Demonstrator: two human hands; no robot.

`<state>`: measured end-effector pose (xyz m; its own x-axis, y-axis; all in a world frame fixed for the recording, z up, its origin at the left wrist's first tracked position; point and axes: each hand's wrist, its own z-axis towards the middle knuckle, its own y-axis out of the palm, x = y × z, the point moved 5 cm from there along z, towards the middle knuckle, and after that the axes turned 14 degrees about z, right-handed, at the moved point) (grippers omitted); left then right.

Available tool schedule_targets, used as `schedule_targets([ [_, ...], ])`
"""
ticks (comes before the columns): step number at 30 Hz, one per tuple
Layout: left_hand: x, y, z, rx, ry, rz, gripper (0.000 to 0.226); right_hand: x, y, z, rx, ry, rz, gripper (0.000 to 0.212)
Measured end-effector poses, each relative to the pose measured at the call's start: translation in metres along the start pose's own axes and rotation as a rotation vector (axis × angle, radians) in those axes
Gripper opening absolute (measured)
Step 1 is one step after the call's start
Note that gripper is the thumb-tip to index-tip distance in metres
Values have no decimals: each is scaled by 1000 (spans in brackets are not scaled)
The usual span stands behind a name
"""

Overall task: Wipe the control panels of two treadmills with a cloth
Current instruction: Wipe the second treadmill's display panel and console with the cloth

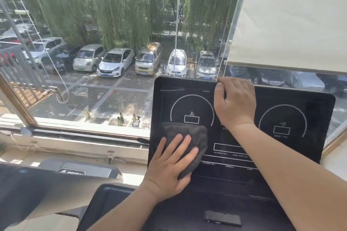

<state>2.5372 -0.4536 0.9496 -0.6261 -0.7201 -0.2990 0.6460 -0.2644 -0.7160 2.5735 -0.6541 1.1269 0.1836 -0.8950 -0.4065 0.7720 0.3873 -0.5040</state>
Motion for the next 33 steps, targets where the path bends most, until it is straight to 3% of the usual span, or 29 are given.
schedule_targets([
  [2,-22,-6,5,-27,238,52,73,0,0,0,-6,3,2,43],
  [4,-57,-18,29,-16,329,92,69,0,1,-1,-5,4,1,44],
  [7,-94,-36,72,63,-25,57,71,-1,2,0,7,1,6,43],
  [10,-75,-30,80,98,-391,-80,74,-1,0,-1,29,-9,0,41],
  [13,-29,-12,52,58,-504,-126,75,0,-1,-1,32,-7,-12,40],
  [17,24,6,-7,-98,-51,-12,79,-3,1,-2,13,-6,-15,42],
  [22,-35,-8,18,-116,579,114,73,-3,-1,-2,-19,-3,-21,41],
  [24,-71,-21,52,-53,443,148,73,-4,0,-2,-16,-1,-23,42],
  [27,-86,-31,75,58,-104,22,74,-2,1,-2,-17,12,-36,43],
  [29,-61,-26,71,69,-336,-69,76,-2,1,-2,-33,19,-47,44],
  [31,-28,-17,56,28,-323,-88,78,0,-1,-1,-77,15,-60,47],
  [33,-5,-10,38,-13,-52,-25,78,2,-7,1,-170,-7,-61,51],
])
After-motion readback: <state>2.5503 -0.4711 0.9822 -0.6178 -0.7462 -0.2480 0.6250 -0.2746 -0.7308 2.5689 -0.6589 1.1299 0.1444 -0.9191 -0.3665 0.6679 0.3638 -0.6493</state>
